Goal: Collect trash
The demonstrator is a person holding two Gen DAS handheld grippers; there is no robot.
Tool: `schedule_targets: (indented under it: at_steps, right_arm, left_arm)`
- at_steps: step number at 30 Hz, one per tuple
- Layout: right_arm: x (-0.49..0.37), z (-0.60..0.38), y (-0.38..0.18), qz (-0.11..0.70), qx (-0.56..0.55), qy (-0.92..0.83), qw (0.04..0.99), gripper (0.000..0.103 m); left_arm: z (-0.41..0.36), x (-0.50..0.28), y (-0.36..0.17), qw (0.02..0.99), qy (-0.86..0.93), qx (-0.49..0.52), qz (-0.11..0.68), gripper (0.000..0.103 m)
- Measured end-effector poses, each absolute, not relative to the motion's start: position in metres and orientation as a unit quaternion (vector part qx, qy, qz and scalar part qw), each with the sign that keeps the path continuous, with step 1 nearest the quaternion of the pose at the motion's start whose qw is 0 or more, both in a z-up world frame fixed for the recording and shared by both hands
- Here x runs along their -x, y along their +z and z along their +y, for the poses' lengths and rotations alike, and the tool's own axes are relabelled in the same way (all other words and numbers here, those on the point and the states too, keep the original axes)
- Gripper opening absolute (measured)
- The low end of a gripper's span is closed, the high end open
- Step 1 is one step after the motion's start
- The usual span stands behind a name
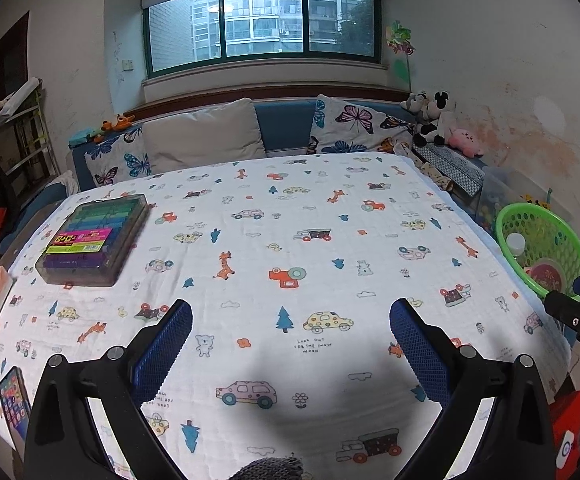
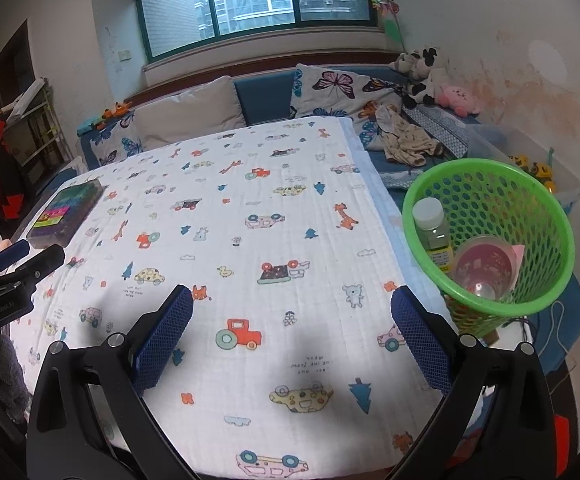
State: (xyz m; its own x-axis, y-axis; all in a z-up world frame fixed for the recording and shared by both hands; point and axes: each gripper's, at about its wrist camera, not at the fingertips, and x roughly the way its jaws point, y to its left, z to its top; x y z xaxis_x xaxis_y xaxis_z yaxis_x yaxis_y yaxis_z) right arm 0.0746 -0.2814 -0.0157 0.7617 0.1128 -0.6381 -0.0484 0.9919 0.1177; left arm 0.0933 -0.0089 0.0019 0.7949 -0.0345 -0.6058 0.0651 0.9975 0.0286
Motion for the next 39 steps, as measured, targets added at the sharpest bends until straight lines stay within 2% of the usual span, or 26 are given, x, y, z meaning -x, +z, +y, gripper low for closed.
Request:
schedule_targets:
  at_steps: [39]
  right_arm:
    - [-0.0789, -0.2786, -0.0175, 0.342, -0.051, 0.047, 0.937, 0.099]
  left_arm:
    - [-0.0091, -0.0931, 0.0000, 0.945, -0.017, -0.019, 0.325, 0.096]
